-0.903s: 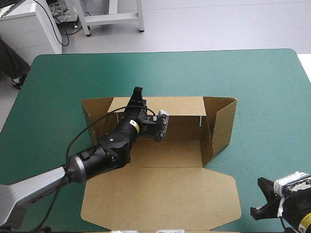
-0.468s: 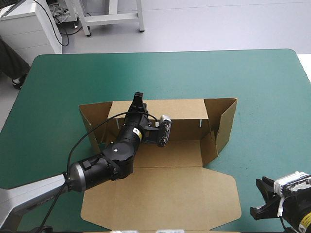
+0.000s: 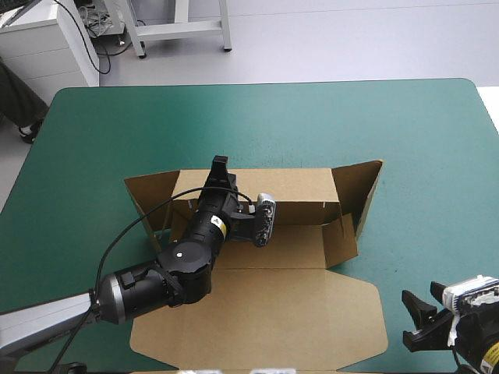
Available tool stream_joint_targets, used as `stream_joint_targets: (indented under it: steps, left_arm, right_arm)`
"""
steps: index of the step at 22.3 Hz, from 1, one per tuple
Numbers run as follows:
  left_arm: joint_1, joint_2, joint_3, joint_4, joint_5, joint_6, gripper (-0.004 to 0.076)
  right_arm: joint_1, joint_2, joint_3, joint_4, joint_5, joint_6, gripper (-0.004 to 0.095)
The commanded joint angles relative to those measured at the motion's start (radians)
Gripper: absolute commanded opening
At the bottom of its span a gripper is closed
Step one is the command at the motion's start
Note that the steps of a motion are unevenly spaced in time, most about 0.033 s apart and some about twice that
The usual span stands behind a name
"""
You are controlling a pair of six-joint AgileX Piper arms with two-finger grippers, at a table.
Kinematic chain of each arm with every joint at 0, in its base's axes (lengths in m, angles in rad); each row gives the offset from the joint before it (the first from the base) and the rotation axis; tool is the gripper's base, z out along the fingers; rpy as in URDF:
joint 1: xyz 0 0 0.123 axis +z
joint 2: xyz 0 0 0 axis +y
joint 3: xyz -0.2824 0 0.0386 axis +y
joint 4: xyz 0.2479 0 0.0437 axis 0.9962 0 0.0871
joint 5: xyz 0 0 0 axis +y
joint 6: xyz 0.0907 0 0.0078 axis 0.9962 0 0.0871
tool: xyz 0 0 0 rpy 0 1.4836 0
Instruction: Fold the box
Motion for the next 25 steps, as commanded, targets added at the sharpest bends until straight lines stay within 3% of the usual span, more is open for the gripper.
stream_joint_targets:
  steps: [1,9,16,25]
  left_arm:
    - [-0.03,-0.037,-0.021,0.005,0.017,-0.004,-0.0008]
    - [-0.049,-0.039,-0.021,-0.013,0.075,0.0,-0.0008]
    - [-0.066,-0.039,-0.021,-0.013,0.081,0.0,-0.0008]
    - [-0.066,-0.039,-0.021,0.005,0.053,0.002,-0.0008]
  right_arm:
    - [-0.001,0.019,-0.063,-0.029,-0.034,0.021,0.0517]
    - [-0.001,0.177,-0.251,-0.103,0.013,0.024,0.0517]
    - [-0.001,0.517,-0.523,-0.165,0.017,0.016,0.0508]
    - [-0.001,0.893,-0.883,-0.188,0.152,-0.087,0.0508]
